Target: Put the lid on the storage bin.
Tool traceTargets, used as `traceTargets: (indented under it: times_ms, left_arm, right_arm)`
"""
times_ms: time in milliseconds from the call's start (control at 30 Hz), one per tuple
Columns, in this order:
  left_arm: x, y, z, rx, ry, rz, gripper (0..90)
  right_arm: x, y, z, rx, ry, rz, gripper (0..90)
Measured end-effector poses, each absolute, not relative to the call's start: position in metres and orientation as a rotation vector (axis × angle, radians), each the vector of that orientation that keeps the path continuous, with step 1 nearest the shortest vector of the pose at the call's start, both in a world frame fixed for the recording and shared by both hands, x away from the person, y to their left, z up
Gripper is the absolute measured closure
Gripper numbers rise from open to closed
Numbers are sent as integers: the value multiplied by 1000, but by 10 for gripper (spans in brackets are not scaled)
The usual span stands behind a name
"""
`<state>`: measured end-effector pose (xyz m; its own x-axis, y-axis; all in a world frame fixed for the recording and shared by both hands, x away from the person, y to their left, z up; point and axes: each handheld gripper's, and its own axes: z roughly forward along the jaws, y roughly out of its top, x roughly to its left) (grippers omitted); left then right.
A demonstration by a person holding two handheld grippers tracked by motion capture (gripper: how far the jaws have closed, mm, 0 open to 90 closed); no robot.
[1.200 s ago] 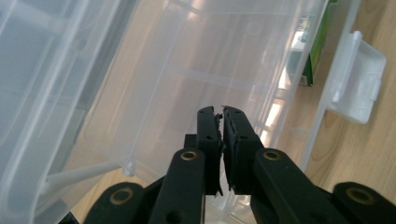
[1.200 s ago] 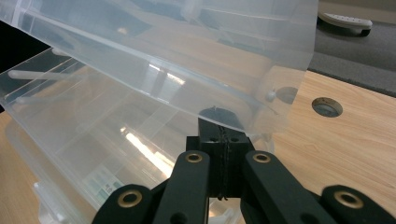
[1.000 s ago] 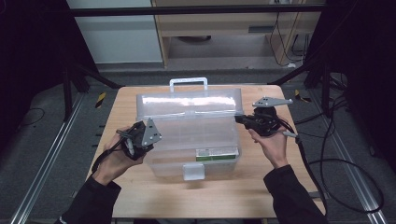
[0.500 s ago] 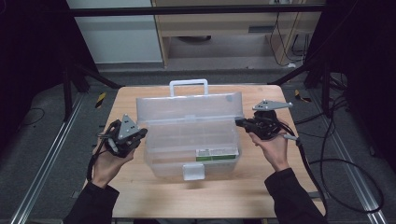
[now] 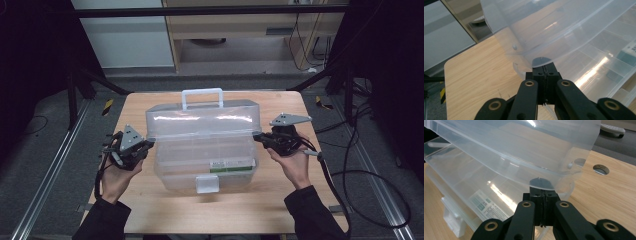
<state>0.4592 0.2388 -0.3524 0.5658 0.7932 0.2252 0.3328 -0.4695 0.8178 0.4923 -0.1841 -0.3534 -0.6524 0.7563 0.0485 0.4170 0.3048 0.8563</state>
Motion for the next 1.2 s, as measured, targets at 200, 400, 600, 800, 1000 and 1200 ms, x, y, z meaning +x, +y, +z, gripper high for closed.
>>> traceTargets:
  times_ms: [200,400,600,800,1000,1200]
  left_arm:
    - [454,240,-359,2041,897,772,895]
    - [448,242,-368,2027,904,764,896]
    - [444,245,-377,2016,918,754,896]
    - [442,246,-381,2012,917,753,896]
    - [441,248,-383,2019,927,750,896]
    - [440,247,-389,2042,916,762,896]
  right_arm:
    - [486,-189,-359,1046,2215,1274,893]
    - [483,-196,-367,1067,2205,1282,887]
    - [480,-201,-375,1084,2199,1294,887]
    - [477,-203,-381,1078,2197,1315,886]
    - [476,-204,-383,1073,2209,1308,882]
    - [474,-206,-387,1086,2217,1287,878]
